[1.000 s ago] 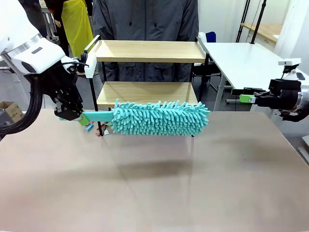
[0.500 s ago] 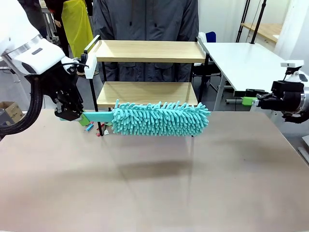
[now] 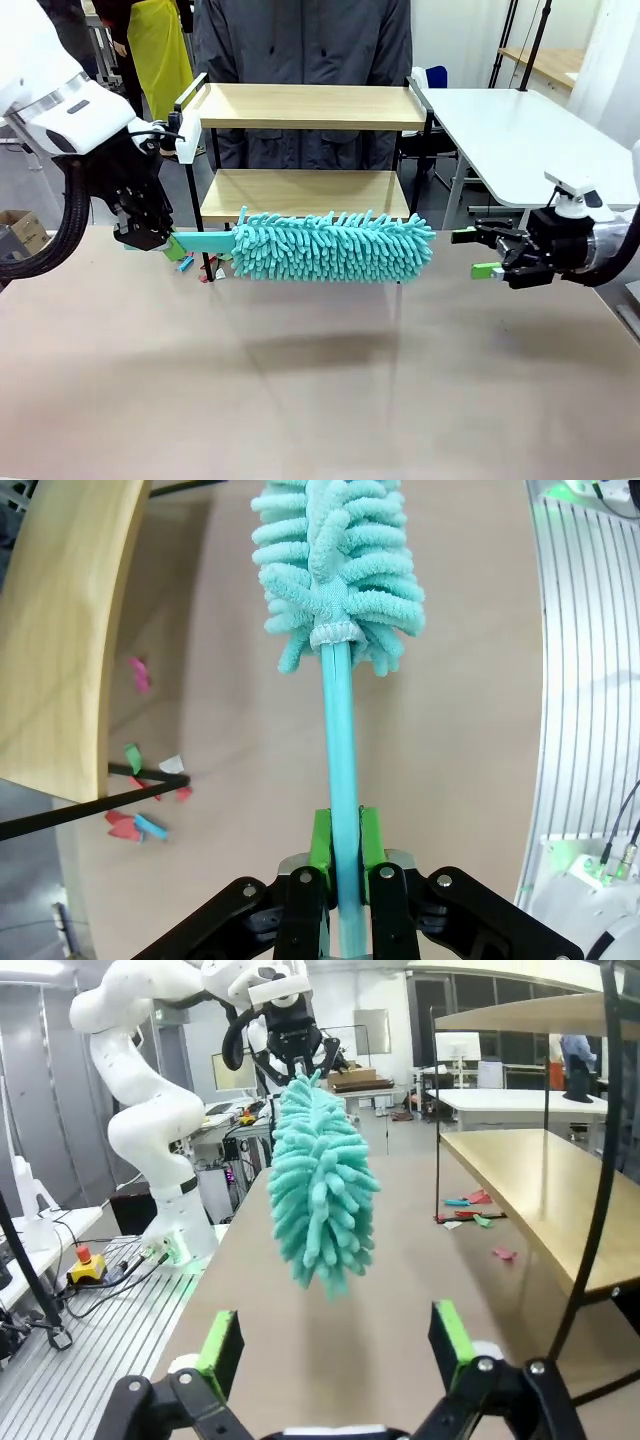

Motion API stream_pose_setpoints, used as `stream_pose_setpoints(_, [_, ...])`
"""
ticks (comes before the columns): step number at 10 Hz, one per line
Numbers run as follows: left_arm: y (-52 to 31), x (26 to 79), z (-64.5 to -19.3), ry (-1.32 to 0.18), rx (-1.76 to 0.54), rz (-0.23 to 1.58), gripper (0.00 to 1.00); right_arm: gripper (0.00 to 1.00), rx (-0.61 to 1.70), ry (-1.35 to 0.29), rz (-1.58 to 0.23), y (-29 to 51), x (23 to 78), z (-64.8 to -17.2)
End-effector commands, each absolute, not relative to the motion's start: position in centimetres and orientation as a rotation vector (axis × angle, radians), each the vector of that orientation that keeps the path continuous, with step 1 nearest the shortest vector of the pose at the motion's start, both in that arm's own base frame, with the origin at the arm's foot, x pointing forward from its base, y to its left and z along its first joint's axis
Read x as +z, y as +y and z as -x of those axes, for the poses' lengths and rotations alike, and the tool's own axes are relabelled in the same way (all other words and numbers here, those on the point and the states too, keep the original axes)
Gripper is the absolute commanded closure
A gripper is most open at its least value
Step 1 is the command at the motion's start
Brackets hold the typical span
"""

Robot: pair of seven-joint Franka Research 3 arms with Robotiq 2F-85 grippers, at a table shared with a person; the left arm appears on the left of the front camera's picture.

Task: Clean the shelf.
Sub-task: Hand the Duster back to the human.

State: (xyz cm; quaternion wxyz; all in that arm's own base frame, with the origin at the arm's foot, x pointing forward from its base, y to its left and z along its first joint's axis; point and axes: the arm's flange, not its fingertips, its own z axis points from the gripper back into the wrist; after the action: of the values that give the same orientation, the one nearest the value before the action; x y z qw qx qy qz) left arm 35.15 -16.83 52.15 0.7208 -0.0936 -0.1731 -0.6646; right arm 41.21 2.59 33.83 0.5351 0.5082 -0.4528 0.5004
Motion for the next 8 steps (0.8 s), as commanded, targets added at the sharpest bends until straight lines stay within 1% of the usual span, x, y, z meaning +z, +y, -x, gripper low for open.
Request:
stream_pose_setpoints(1, [-16.8, 52.4, -35.0, -0.377, -1.454, 0.200, 0.87, 0.00, 1.156, -1.132, -1.186, 4.8, 33.9, -40.6])
stream_pose_setpoints(5, [-16.8, 52.4, -35.0, -0.377, -1.454, 0.200, 0.87, 0.00, 1.081, -1.160, -1.250, 7.8, 33.9, -40.7])
stream_pose_setpoints(8, [-16.8, 52.4, -35.0, -0.377, -1.454, 0.200, 0.87, 0.00, 1.068, -1.120, -1.305, 9.9, 33.8, -41.0])
